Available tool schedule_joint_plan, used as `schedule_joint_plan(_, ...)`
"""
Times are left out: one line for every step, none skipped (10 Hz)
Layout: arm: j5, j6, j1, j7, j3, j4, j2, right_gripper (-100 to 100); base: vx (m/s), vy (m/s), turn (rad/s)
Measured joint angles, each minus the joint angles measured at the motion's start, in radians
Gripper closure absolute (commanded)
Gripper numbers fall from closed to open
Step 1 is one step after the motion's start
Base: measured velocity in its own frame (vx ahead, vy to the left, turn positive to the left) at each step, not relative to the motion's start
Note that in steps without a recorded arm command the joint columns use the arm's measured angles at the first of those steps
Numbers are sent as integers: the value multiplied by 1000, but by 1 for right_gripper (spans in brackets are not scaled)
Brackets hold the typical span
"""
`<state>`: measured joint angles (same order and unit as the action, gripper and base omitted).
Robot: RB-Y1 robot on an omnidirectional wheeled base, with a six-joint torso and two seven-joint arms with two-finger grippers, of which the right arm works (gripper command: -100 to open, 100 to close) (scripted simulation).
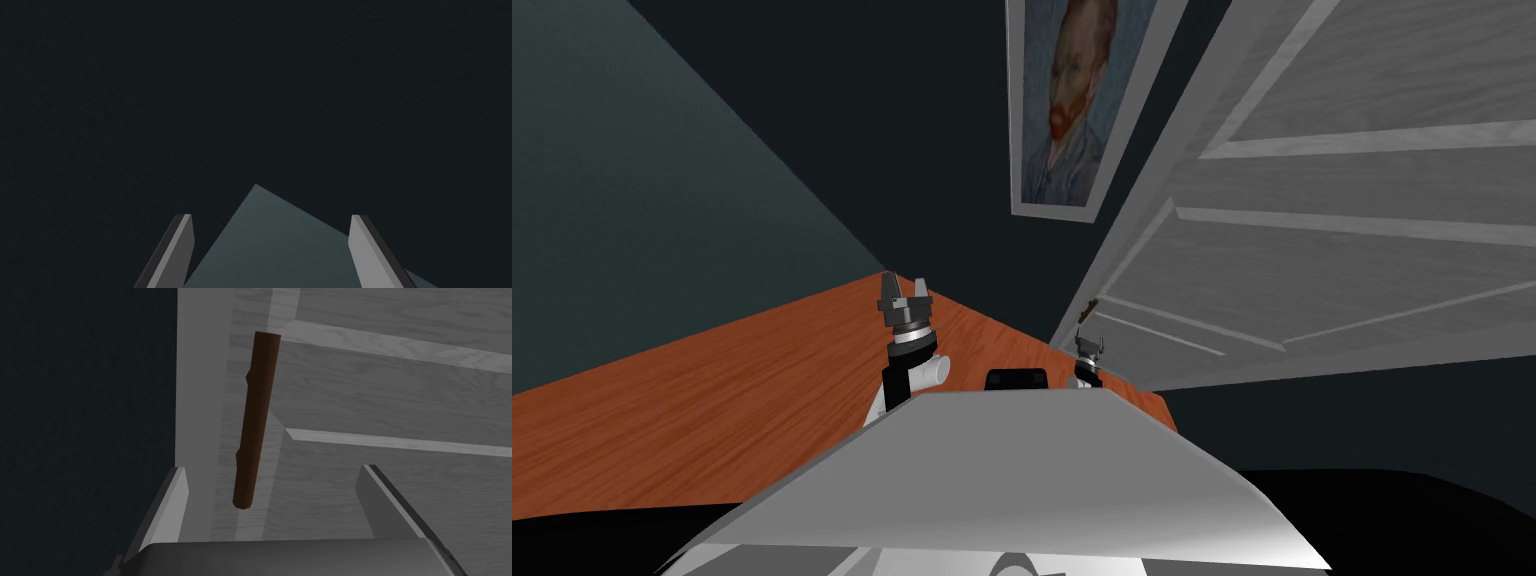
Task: Pull the door open
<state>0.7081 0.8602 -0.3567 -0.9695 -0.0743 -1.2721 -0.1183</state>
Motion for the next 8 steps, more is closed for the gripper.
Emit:
schedule_joint_plan(15, 7, 9, -20, 1, 28, -1, -100, -1, -103, 236)
schedule_joint_plan(31, 9, 15, -39, 2, 51, -4, -100, -3, -129, 390)
schedule_joint_plan(50, 13, 16, -61, 2, 72, -4, -100, -13, -133, 214)
schedule_joint_plan(66, 17, 18, -84, 2, 94, -8, -100, -7, -88, 108)
schedule_joint_plan(76, 23, 22, -103, 1, 115, -10, -100, 3, -69, 242)
schedule_joint_plan(89, 27, 22, -119, 1, 132, -9, -100, -2, -68, 282)
schedule_joint_plan(101, 31, 27, -133, 0, 150, -8, -100, -3, -33, 51)
schedule_joint_plan(102, 32, 28, -135, 0, 152, -8, -100, 120, 4, -7)
